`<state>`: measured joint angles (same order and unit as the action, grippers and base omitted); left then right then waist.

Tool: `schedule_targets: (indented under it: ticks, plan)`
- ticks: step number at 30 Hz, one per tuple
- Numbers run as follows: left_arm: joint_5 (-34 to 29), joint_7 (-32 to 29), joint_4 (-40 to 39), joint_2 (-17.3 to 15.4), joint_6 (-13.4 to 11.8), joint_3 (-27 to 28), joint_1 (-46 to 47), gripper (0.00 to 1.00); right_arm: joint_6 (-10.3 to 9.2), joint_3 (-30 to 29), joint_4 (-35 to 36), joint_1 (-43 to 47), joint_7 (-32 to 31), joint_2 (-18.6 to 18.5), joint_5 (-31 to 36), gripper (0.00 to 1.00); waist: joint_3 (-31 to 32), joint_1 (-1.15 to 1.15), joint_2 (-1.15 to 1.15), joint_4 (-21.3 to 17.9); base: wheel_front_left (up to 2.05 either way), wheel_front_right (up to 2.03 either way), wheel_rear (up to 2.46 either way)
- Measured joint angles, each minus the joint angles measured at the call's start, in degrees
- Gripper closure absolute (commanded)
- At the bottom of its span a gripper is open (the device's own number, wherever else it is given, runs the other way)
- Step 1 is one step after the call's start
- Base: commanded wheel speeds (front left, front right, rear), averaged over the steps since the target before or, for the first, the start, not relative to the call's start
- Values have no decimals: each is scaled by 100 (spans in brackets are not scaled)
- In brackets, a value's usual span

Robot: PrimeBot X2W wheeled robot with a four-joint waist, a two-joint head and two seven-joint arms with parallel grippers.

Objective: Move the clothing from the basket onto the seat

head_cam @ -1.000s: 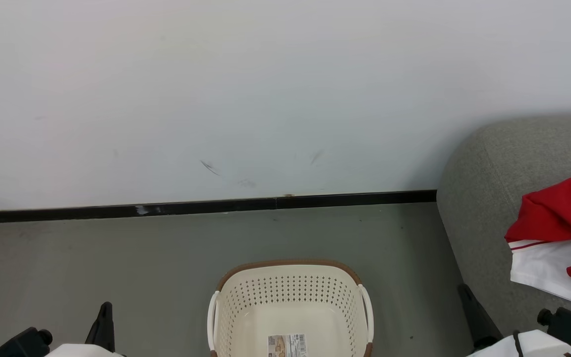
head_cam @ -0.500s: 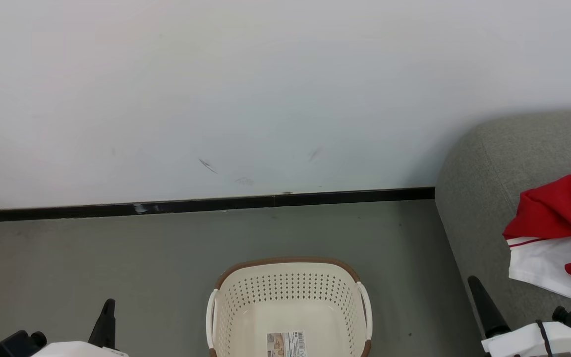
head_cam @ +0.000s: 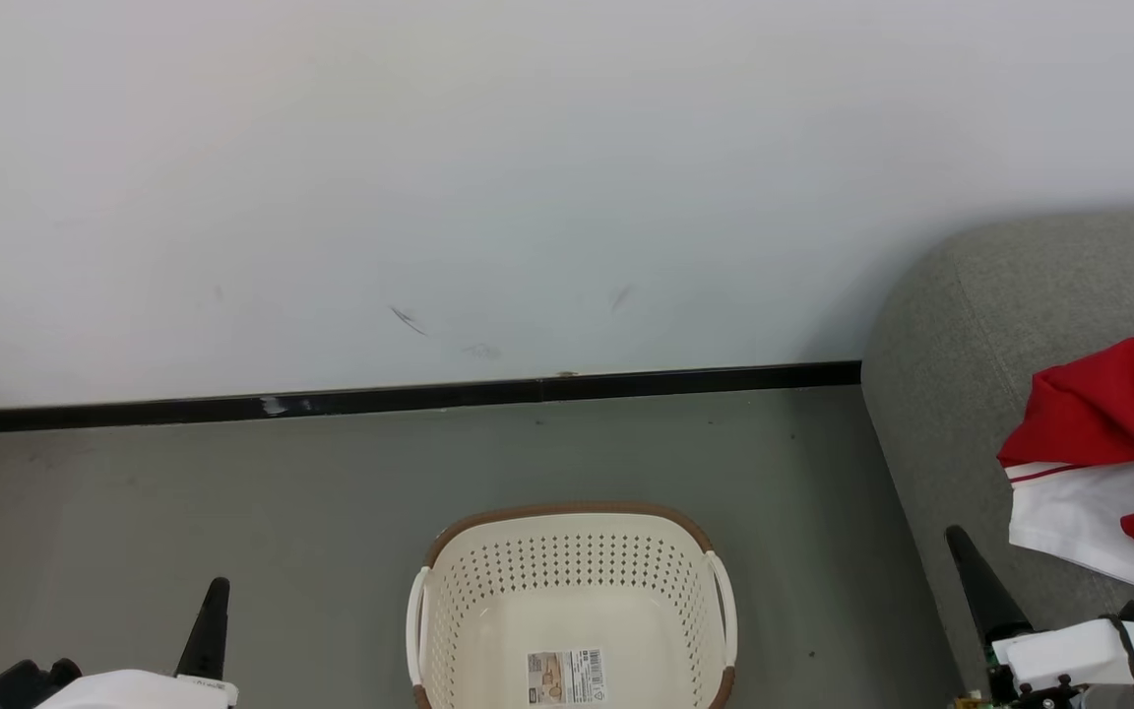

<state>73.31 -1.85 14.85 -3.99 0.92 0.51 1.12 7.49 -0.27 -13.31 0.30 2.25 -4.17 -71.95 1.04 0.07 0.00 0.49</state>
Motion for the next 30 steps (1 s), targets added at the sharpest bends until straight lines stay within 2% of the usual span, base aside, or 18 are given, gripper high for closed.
schedule_targets:
  ticks: [25, 30]
  plan:
    - [1752, -459, 88, 198, 571, 419, 225, 100, -1, -234, -125, -327, -387, -113, -2285, 100, -117, -4, 0, -48, 0, 0, 0]
    - [1834, -466, 93, 209, 587, 435, 229, 100, -1, -245, -146, -331, -402, -116, -2387, 100, -119, -4, 0, -49, 0, 0, 0]
